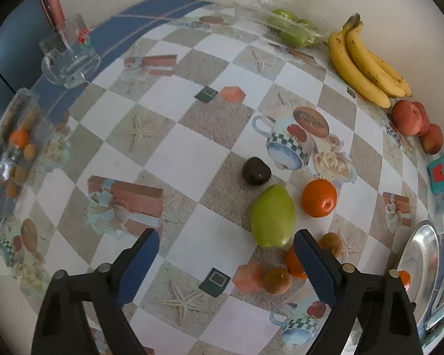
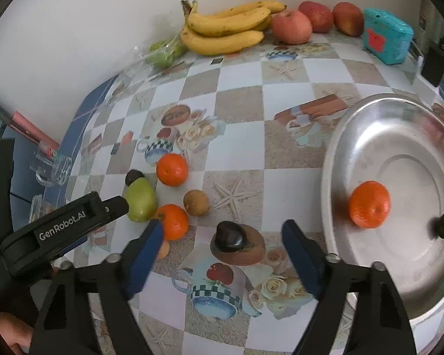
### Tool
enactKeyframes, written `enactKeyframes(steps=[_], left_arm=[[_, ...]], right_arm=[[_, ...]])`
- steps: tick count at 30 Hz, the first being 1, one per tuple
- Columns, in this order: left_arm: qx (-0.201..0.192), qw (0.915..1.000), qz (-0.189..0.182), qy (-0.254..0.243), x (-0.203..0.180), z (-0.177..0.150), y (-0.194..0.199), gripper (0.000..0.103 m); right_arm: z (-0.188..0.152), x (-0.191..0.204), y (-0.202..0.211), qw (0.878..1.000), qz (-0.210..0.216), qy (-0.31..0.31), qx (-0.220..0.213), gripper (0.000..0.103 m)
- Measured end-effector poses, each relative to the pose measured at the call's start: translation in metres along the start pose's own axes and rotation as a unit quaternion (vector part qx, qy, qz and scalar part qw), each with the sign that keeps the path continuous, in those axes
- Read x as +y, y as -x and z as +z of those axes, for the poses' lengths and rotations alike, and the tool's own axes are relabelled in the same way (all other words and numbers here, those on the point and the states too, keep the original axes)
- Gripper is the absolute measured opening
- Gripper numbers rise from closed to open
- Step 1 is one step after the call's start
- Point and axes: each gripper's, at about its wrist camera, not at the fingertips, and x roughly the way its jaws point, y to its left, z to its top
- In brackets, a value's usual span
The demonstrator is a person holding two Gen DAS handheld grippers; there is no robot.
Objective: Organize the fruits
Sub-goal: 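Withdraw both open tools from the bowl back to the fruit cluster, then close the right tool on a second dark avocado and lift it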
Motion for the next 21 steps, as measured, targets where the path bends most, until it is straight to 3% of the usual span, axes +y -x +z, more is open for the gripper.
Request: enactKeyframes(steps=[3, 14, 21], left_arm=[[0.014, 0.9999, -0.007, -0.001, -0.003, -0.002, -0.006, 0.087], [0.040, 0.9990, -0.021, 0.005, -0.004, -0.003, -0.018, 0.080], [0.036, 0.9991, -0.022, 0.001, -0.004, -0.002, -0.016, 0.074]], right_arm=[[-0.001, 0.002, -0.009, 1.000, 0.001, 0.006, 0.011, 0.063], [-0.003, 0.009, -0.036, 0.998, -0.014, 0.037, 0.043, 0.052], [-0.003, 0.008, -0.039, 0.998, -0.025, 0.042, 0.044, 0.035]])
